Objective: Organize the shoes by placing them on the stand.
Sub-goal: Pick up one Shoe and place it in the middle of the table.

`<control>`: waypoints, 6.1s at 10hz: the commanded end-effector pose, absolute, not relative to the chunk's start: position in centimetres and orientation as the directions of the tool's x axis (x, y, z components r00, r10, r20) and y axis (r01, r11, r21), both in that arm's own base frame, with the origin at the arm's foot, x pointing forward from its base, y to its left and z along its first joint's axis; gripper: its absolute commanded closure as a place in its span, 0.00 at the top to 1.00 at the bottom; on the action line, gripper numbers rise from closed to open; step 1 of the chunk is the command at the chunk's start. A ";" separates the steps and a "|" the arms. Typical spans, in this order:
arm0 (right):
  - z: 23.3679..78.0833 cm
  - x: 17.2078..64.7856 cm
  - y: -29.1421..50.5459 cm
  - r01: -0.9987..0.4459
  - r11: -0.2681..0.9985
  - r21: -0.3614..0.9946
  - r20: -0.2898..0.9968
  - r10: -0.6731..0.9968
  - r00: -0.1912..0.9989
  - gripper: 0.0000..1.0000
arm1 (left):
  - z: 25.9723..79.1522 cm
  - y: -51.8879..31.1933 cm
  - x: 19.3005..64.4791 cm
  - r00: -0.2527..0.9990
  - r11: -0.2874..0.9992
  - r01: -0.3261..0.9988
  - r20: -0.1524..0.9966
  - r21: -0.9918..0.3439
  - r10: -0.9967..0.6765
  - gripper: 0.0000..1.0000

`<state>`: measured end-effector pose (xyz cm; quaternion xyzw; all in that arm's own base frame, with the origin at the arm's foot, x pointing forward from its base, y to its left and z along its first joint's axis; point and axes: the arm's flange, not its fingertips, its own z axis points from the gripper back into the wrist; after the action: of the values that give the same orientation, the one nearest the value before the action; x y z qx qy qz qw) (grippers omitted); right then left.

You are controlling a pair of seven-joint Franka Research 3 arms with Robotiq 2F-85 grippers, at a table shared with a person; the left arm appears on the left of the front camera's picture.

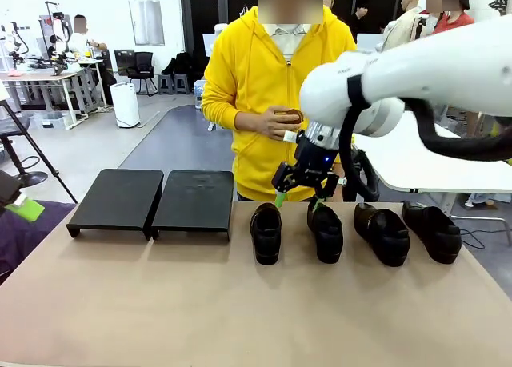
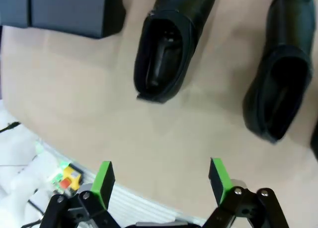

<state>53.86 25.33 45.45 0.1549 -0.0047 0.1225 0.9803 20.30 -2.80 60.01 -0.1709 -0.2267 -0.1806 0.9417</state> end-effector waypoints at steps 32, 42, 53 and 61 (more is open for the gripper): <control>54.0 35.0 29.5 -0.103 0.973 0.208 -0.351 0.173 0.920 0.00 | 60.1 -2.8 20.4 0.827 0.872 0.423 0.498 -0.247 -0.260 1.00; 47.8 34.7 39.2 0.012 0.996 0.084 -0.259 0.010 0.966 0.00 | 60.1 -2.8 20.4 0.827 0.872 0.423 0.498 -0.247 -0.260 1.00; 36.1 37.9 45.6 -0.017 0.975 0.223 -0.192 0.061 0.979 0.00 | 60.1 -2.8 20.4 0.827 0.872 0.423 0.498 -0.247 -0.260 1.00; 38.0 37.4 44.2 -0.061 0.953 0.298 -0.203 0.125 0.971 1.00 | 60.1 -2.8 20.4 0.827 0.872 0.423 0.498 -0.247 -0.260 1.00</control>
<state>37.92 45.24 37.03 0.1331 0.1081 0.0362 0.9845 20.31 -2.80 60.01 -0.1709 -0.2267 -0.1806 0.9417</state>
